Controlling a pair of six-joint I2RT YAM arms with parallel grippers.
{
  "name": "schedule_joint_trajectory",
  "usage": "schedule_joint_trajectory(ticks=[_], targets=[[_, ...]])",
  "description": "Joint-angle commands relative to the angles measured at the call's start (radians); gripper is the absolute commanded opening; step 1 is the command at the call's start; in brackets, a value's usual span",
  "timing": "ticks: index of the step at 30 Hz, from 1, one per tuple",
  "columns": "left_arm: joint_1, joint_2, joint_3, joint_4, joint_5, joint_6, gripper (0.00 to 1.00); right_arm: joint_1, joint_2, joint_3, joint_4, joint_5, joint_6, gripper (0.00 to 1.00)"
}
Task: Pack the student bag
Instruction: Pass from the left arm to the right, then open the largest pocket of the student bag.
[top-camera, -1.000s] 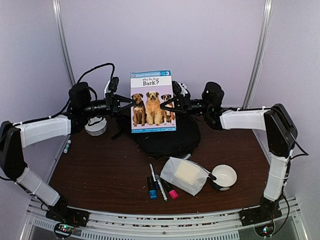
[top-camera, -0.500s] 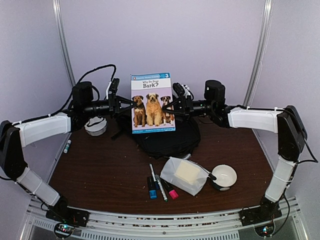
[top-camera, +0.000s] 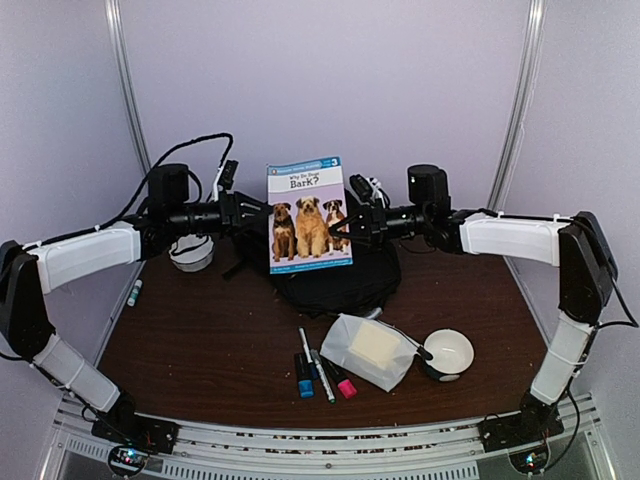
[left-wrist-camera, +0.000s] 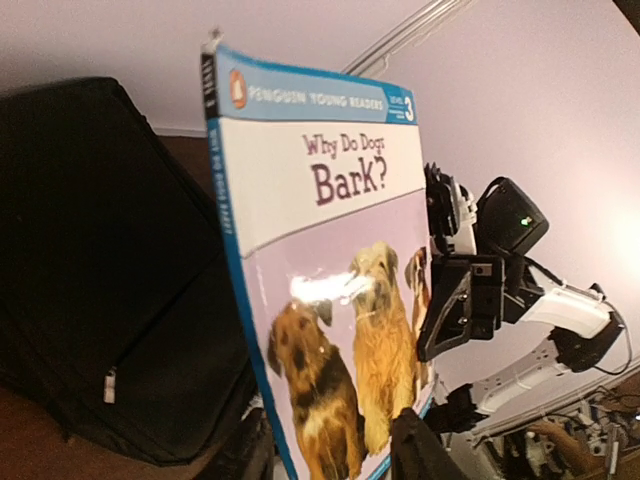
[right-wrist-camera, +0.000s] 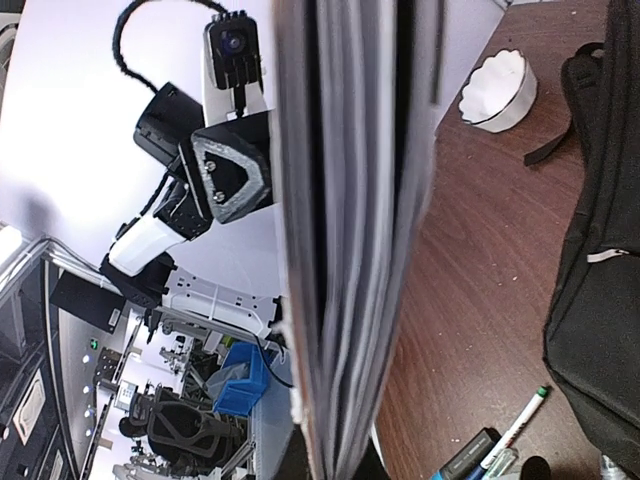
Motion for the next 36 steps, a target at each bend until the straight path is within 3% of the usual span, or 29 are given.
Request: schedule_joint_trajectory(ticks=[1,5,11,18,20,24,29,36], targets=[[0.004,-0.008,0.053,-0.129,-0.134,0.172,0.48,-0.078,-0.073,0.02,-0.075,0.05,-0.076,0.0],[-0.032,0.021,0.107,-0.289,-0.225,0.338,0.53,-0.156,-0.139,0.056,-0.355,0.172,-0.35,0.0],[-0.172,0.133,0.244,-0.503,-0.415,0.603,0.56,-0.273,-0.282,0.007,-0.523,0.307,-0.554,0.0],[-0.351,0.329,0.405,-0.6,-0.6,0.841,0.62,-0.453,-0.44,-0.059,-0.561,0.356,-0.61,0.0],[-0.393,0.393,0.458,-0.631,-0.645,0.892,0.7,-0.495,-0.46,-0.068,-0.58,0.352,-0.62,0.0],[-0.466,0.503,0.55,-0.677,-0.74,0.981,0.72,-0.541,-0.471,-0.068,-0.646,0.324,-0.654,0.0],[-0.484,0.621,0.663,-0.732,-0.802,0.993,0.7,-0.549,-0.513,-0.102,-0.65,0.324,-0.667,0.0],[-0.484,0.714,0.709,-0.735,-0.774,0.998,0.69,-0.55,-0.52,-0.116,-0.644,0.332,-0.664,0.0]])
